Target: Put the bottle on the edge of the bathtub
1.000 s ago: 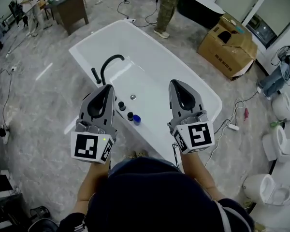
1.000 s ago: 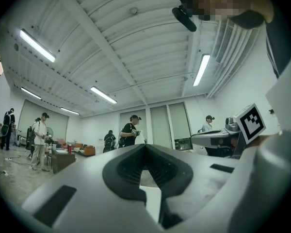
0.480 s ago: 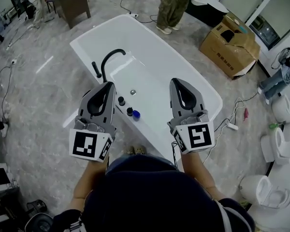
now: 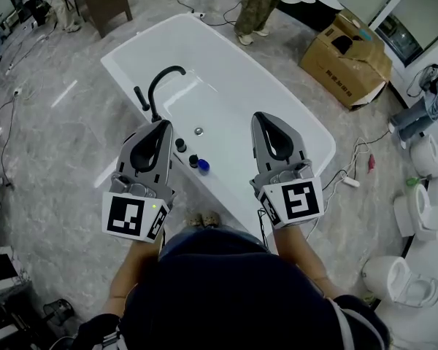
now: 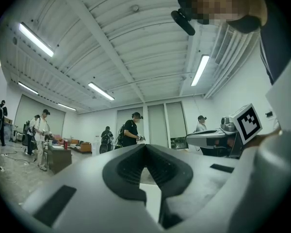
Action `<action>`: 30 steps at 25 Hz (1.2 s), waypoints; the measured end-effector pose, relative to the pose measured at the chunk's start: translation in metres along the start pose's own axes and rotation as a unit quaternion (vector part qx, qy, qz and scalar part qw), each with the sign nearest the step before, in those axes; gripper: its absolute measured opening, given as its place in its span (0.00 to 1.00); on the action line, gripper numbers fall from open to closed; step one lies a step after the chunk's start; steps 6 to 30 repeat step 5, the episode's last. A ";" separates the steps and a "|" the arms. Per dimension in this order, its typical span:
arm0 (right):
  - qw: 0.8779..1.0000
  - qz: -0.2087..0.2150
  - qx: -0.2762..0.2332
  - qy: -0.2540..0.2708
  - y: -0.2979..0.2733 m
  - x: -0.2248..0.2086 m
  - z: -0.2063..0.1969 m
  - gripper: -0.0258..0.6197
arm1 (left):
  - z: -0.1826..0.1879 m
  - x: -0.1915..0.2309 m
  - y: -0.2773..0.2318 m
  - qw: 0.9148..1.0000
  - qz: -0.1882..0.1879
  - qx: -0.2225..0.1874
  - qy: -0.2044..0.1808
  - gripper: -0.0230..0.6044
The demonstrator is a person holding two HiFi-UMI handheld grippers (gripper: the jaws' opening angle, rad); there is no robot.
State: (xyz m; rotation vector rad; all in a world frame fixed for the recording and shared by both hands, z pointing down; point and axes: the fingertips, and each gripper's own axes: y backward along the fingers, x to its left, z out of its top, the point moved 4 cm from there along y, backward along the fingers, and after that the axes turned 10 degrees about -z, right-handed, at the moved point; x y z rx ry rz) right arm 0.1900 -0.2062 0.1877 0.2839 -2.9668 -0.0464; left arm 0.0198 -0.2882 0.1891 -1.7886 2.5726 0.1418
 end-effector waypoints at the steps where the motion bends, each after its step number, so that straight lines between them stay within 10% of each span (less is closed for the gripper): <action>1: 1.000 0.001 0.000 0.001 0.000 0.000 -0.002 0.08 | -0.001 0.000 -0.001 1.000 -0.001 0.000 0.000 0.07; 30: 1.000 0.001 0.000 0.000 0.000 0.000 -0.009 0.08 | -0.008 0.000 -0.003 1.000 -0.002 0.001 0.000 0.07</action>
